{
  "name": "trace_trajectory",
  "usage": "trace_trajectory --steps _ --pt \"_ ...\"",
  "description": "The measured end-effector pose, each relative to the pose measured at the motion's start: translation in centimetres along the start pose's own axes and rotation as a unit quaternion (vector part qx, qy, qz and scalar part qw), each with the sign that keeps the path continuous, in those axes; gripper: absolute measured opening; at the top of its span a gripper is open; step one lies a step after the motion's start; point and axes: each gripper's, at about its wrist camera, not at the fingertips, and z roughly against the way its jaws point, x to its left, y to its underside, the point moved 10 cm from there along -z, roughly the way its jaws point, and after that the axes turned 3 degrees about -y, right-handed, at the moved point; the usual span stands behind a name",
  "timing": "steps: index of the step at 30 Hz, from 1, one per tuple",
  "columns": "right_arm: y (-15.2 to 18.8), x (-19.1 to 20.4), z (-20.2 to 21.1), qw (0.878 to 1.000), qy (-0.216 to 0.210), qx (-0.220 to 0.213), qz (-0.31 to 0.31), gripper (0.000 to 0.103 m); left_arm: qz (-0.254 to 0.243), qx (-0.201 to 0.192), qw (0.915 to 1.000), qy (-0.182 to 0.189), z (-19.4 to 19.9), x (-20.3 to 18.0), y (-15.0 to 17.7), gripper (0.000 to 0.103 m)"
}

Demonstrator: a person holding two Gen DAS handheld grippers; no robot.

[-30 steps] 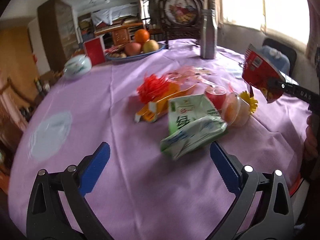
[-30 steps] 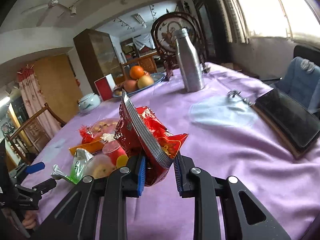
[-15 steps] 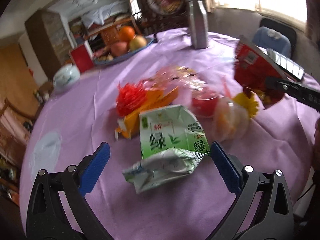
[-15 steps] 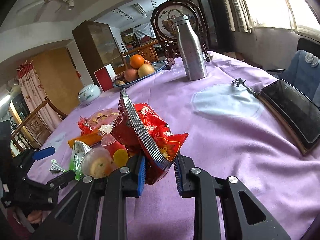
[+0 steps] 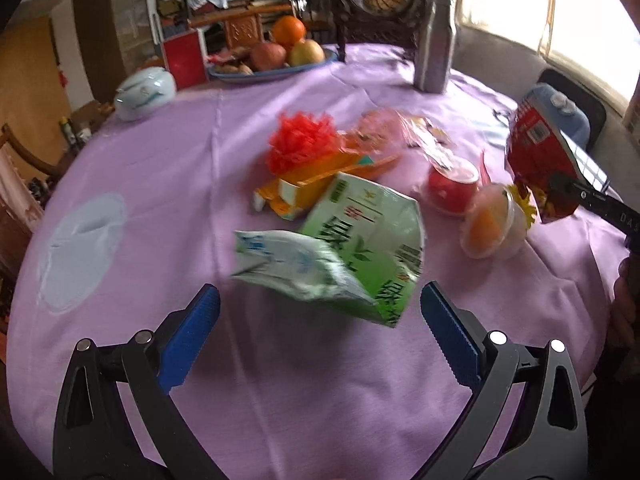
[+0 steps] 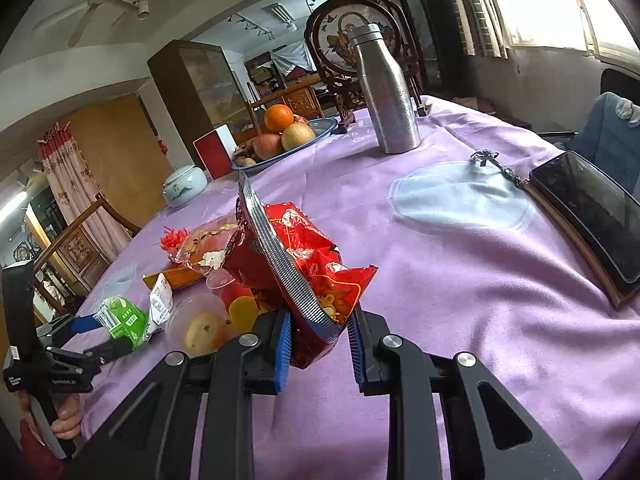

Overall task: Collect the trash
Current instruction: 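Grasp the green packet with the left gripper while the right gripper holds the red bag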

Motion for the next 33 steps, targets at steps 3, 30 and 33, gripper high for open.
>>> trace_trajectory --steps 3,30,33 --pt "0.0 0.0 0.0 1.0 0.001 0.0 0.0 0.025 0.004 0.015 0.9997 -0.018 -0.9 -0.1 -0.3 0.097" --pt "0.0 -0.2 -0.2 1.0 -0.003 0.006 -0.008 0.026 0.092 0.026 0.9952 0.018 -3.1 3.1 -2.0 0.058" --pt "0.0 -0.2 -0.2 1.0 -0.003 0.006 -0.007 0.026 0.099 0.003 0.9944 0.036 -2.3 3.1 -2.2 0.032"
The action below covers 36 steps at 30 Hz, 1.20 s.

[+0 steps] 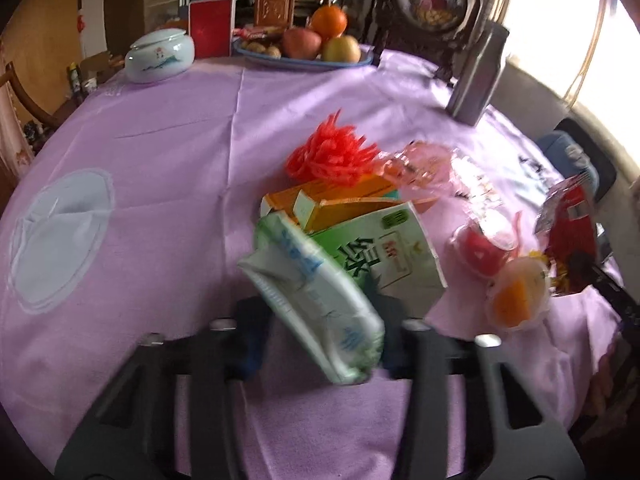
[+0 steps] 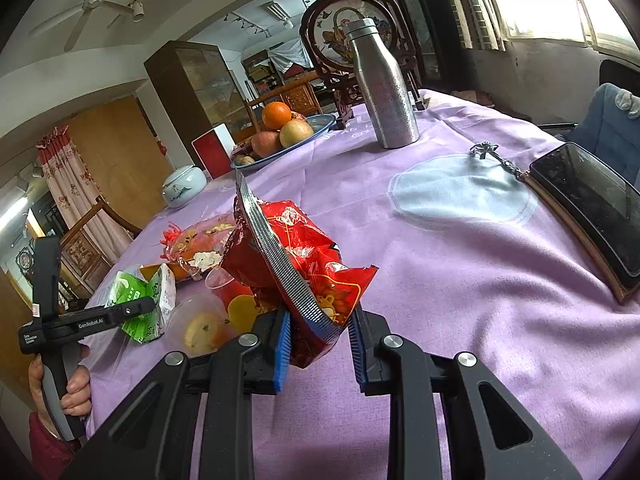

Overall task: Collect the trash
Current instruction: 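Grasp the green packet with the left gripper while the right gripper holds the red bag, then carry the green packet and red bag to the red wastebasket and open both grippers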

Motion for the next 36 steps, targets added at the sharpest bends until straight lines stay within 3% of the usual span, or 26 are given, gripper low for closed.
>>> trace_trajectory --steps 5,9,15,24,27,32,36 --pt "0.0 0.1 0.2 1.0 0.0 -0.005 0.003 0.024 0.0 -0.029 0.999 0.033 1.1 -0.7 -0.6 0.021" --pt "-0.1 0.4 0.6 1.0 -0.01 -0.016 0.005 0.024 0.011 -0.058 0.9964 0.061 2.3 -0.7 -1.1 0.02" --pt "-0.5 -0.2 2.2 0.998 -0.027 -0.056 -0.023 0.023 0.026 -0.064 0.9939 0.086 2.6 -0.6 -1.4 0.019" --pt "0.6 -0.5 6.1 0.993 -0.051 -0.08 -0.064 0.023 -0.003 -0.027 0.9955 0.09 1.4 -1.8 -0.5 0.021" --pt "0.8 -0.5 7.7 0.993 -0.057 -0.083 -0.067 0.023 -0.001 -0.005 0.9966 0.082 0.5 -1.6 -0.1 0.03" --pt "1.4 -0.6 9.9 0.991 -0.067 -0.09 -0.075 0.023 -0.016 0.017 0.9979 0.06 -0.4 -1.8 0.5 0.029" --pt "1.5 -0.8 11.6 0.991 -0.062 -0.101 -0.069 0.023 -0.028 -0.01 0.9977 0.062 0.8 -2.1 0.2 0.01"
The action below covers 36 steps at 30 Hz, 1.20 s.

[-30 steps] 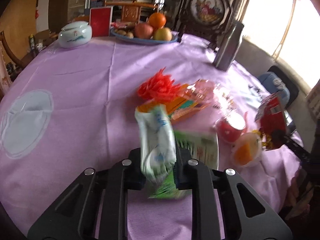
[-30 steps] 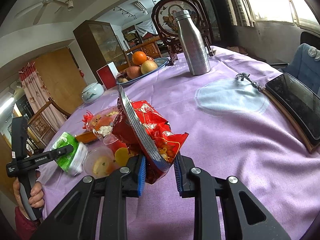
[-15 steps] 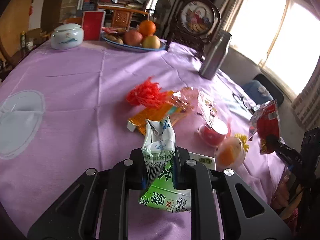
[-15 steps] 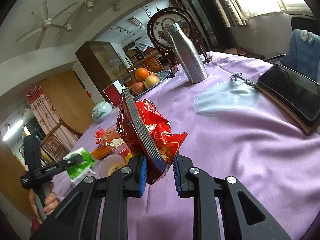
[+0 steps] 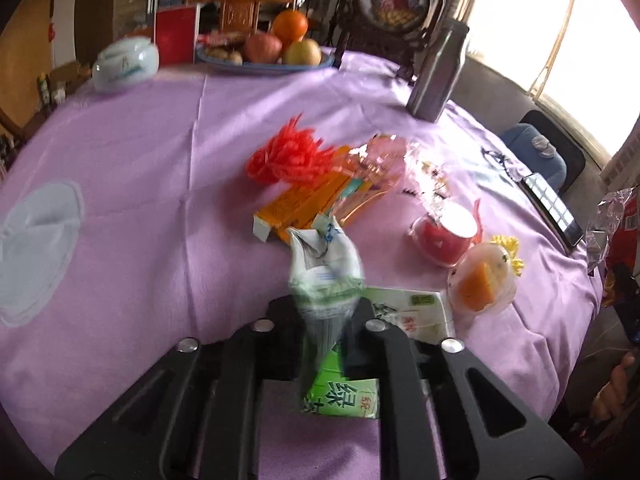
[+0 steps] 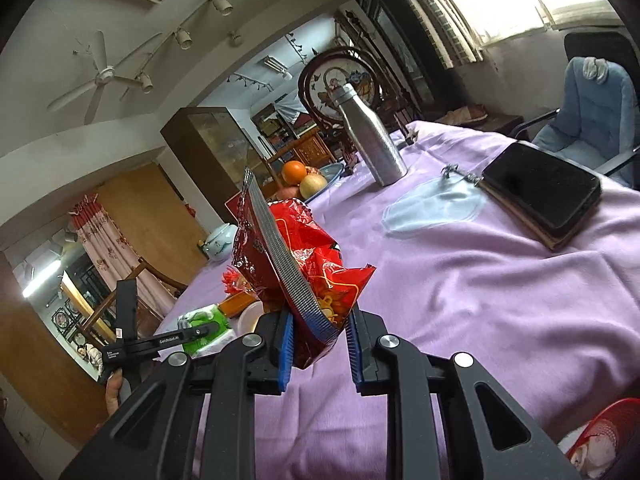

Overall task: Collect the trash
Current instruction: 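Carry the green packet and red bag to the red wastebasket and open both grippers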

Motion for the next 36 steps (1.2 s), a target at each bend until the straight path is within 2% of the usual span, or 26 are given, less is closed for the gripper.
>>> trace_trajectory --steps 4,6,10,16,22,30,36 --pt "-0.7 -0.3 2.5 1.0 0.006 -0.016 0.004 0.023 0.025 -0.014 0.9988 0.04 1.6 -0.5 -0.1 0.009" --pt "-0.9 -0.5 3.7 1.0 0.007 -0.022 0.003 0.023 0.02 -0.031 0.9989 0.028 2.9 -0.9 -0.3 0.009" --pt "-0.9 -1.3 5.9 0.999 0.014 -0.03 0.002 0.023 0.004 -0.049 0.9982 0.033 5.4 -2.9 -0.5 0.009" --pt "-0.1 -3.1 10.2 0.999 0.031 -0.044 -0.002 0.023 -0.037 -0.062 0.9962 0.049 8.0 -8.0 0.0 0.009" --pt "0.9 -6.1 15.6 0.996 0.064 -0.063 -0.012 0.023 -0.076 -0.063 0.9908 0.093 9.3 -15.2 1.5 0.009" --pt "4.9 -14.3 23.0 0.984 0.152 -0.066 -0.058 0.024 -0.137 -0.029 0.9778 0.156 8.1 -25.6 5.5 0.009" --pt "11.1 -22.5 25.8 0.967 0.219 -0.035 -0.124 0.024 -0.192 0.021 0.9629 0.188 5.5 -32.9 9.9 0.01"
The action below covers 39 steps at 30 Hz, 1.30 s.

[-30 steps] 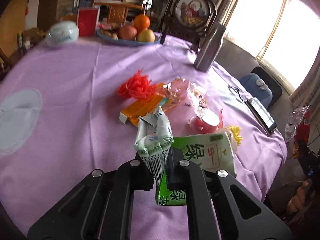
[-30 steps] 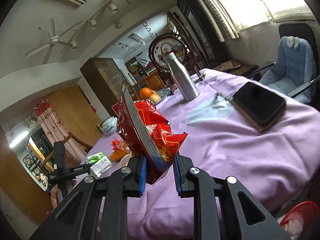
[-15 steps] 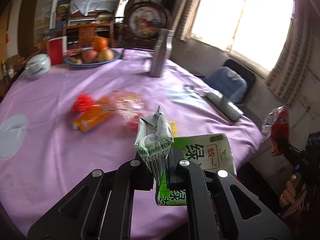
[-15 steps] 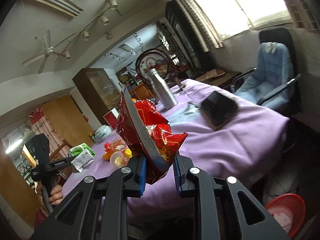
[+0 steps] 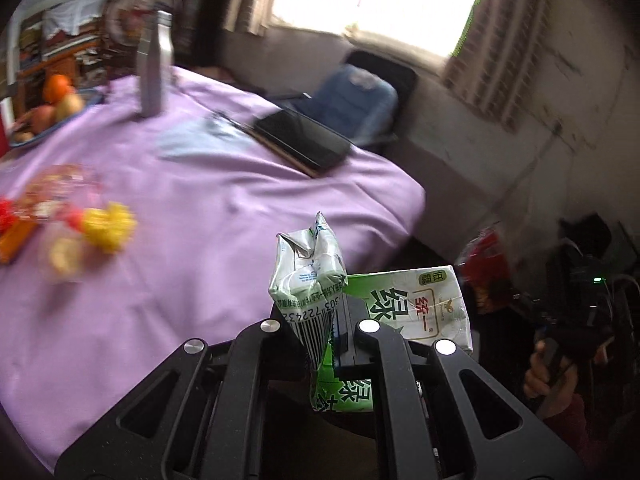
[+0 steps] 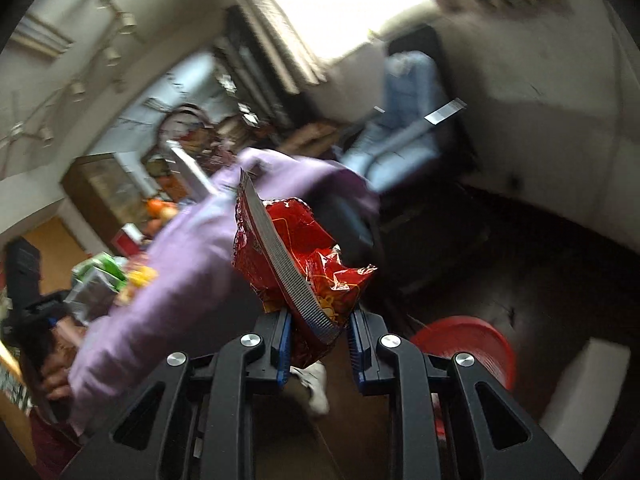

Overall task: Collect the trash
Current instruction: 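Carry the green packet and red bag to the red wastebasket and open both grippers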

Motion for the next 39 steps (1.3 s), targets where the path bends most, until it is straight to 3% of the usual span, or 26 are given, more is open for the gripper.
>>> trace_trajectory --steps 4,10,14,17,23,25,27,29,34,37,39 --pt "3.4 -5.5 -3.1 0.997 0.039 0.046 -0.042 0.024 -0.011 0.031 0.9991 0.029 -3.7 -3.1 0.9 0.01" --pt "6.9 -10.3 -8.0 0.989 0.091 0.097 -0.059 0.026 -0.015 0.069 0.9961 0.052 -8.2 -5.3 1.9 0.01" --pt "9.3 -13.7 -11.2 0.978 0.138 0.14 -0.068 0.049 -0.038 0.085 0.9943 0.051 -10.5 -6.9 2.6 0.01" --pt "10.1 -14.5 -11.6 0.977 0.127 0.146 -0.089 0.05 -0.056 0.097 0.9922 0.055 -11.7 -8.3 3.1 0.01" --pt "8.6 -14.8 -10.0 0.981 0.126 0.117 -0.09 0.052 -0.079 0.123 0.9866 0.073 -13.9 -10.9 4.5 0.01" --pt "7.4 -15.0 -8.7 0.983 0.129 0.091 -0.096 0.057 -0.089 0.136 0.9837 0.078 -15.0 -11.9 5.3 0.01" --pt "5.9 -15.1 -6.8 0.984 0.135 0.048 -0.105 0.071 -0.102 0.144 0.9812 0.078 -16.0 -12.8 5.9 0.01" --pt "4.6 -15.8 -5.0 0.983 0.141 0.015 -0.113 0.077 -0.112 0.155 0.9781 0.082 -16.9 -13.7 6.6 0.01" --pt "3.5 -17.0 -2.4 0.978 0.166 -0.02 -0.125 0.085 -0.134 0.18 0.9705 0.089 -19.6 -15.7 7.9 0.012" --pt "3.2 -17.5 -1.2 0.976 0.184 -0.029 -0.113 0.087 -0.148 0.192 0.9663 0.088 -21.3 -16.9 8.5 0.026" --pt "3.3 -17.7 -0.9 0.976 0.179 -0.029 -0.12 0.087 -0.154 0.19 0.9673 0.068 -22.4 -17.2 8.5 0.064"
